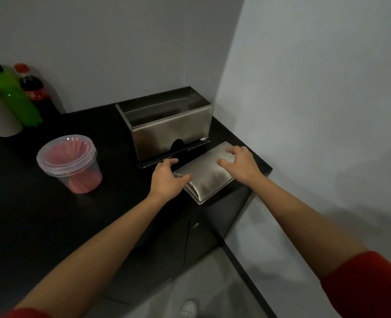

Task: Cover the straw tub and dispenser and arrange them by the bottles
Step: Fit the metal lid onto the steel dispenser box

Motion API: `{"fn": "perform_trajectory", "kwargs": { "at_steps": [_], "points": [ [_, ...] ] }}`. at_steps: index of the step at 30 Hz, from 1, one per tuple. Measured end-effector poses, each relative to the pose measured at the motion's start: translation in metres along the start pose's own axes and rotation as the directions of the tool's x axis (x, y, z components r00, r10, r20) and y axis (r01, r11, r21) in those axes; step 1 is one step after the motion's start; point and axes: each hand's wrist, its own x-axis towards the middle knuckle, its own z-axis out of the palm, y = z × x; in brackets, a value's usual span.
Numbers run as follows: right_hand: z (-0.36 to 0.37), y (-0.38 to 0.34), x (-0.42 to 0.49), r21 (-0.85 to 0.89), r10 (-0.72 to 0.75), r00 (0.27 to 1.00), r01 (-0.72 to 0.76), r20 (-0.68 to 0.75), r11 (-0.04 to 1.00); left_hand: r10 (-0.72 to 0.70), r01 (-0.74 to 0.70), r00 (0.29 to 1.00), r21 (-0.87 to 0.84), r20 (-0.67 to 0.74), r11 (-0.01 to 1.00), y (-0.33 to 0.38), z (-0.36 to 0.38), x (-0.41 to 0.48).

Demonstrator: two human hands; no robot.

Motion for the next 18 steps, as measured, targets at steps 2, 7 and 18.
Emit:
{"fn": "perform_trajectory", "kwargs": {
  "at_steps": [2,7,18],
  "points": [
    [-0.003,0.008,0.012,-0.020,0.040,0.999,-0.040,0.017,0.999,-0.016,0.016,0.999,0.027,0.027,1.000,-0.003,0.006,0.010],
    [-0.007,0.030,0.036,-0.072,0.121,0.990,-0.116,0.075,0.991,-0.043,0.040,0.998,0.078,0.045,0.996,-0.007,0.017,0.023],
    [-0.012,0.067,0.080,-0.193,0.124,0.969,-0.083,0.213,0.978,-0.123,0.128,0.991,0.147,-0.046,0.981,-0.002,0.033,0.020]
  ]
}}
